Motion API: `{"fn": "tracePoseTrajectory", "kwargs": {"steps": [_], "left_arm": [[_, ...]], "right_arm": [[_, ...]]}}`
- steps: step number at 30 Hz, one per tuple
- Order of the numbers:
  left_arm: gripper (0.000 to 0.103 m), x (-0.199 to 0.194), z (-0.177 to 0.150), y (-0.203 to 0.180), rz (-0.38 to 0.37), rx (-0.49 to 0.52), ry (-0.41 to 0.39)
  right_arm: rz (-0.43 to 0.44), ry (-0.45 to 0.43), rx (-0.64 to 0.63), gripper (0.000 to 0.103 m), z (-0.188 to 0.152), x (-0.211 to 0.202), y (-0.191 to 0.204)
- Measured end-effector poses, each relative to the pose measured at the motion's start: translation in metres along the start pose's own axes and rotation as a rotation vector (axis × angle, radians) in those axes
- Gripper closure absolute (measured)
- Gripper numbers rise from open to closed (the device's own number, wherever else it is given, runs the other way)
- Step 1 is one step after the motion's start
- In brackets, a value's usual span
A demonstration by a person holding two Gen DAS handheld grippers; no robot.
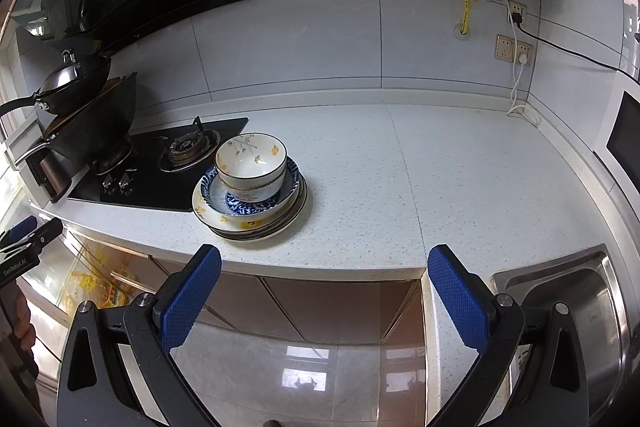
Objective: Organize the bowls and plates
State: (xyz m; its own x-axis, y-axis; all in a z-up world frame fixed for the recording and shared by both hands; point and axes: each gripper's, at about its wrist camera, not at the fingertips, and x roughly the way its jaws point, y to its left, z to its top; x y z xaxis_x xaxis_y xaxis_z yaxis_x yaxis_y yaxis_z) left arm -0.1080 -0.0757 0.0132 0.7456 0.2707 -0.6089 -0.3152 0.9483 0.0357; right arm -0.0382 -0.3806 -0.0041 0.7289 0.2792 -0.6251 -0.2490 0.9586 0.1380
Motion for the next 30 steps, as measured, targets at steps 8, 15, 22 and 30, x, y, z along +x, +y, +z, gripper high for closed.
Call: {"fn": "tracePoseTrajectory", "kwargs": {"steps": [8,15,22,30], "left_arm": [[0.005,0.0006,-0.0005,-0.0009,0.004,0.002,0.000],[0.005,0.0022,-0.0023,-0.0008,0.004,0.004,0.002],[0.005,0.0022,-0.0035,0.0000,0.007,0.005,0.001],[0.005,0.0020,-0.0035,0.0009,0.008,0.006,0.002]], "right_arm": [[0.002,0.006,-0.005,0.001,-0.0002,0.0019,0.0030],[0.003,0.008,-0.006,0.001,-0.0008,0.0020,0.0037],[0.005,0.009,-0.009,0.001,-0.0030,0.0019,0.0034],[0.005,0.010,-0.012,0.001,-0.0037,0.0019,0.0035]]}}
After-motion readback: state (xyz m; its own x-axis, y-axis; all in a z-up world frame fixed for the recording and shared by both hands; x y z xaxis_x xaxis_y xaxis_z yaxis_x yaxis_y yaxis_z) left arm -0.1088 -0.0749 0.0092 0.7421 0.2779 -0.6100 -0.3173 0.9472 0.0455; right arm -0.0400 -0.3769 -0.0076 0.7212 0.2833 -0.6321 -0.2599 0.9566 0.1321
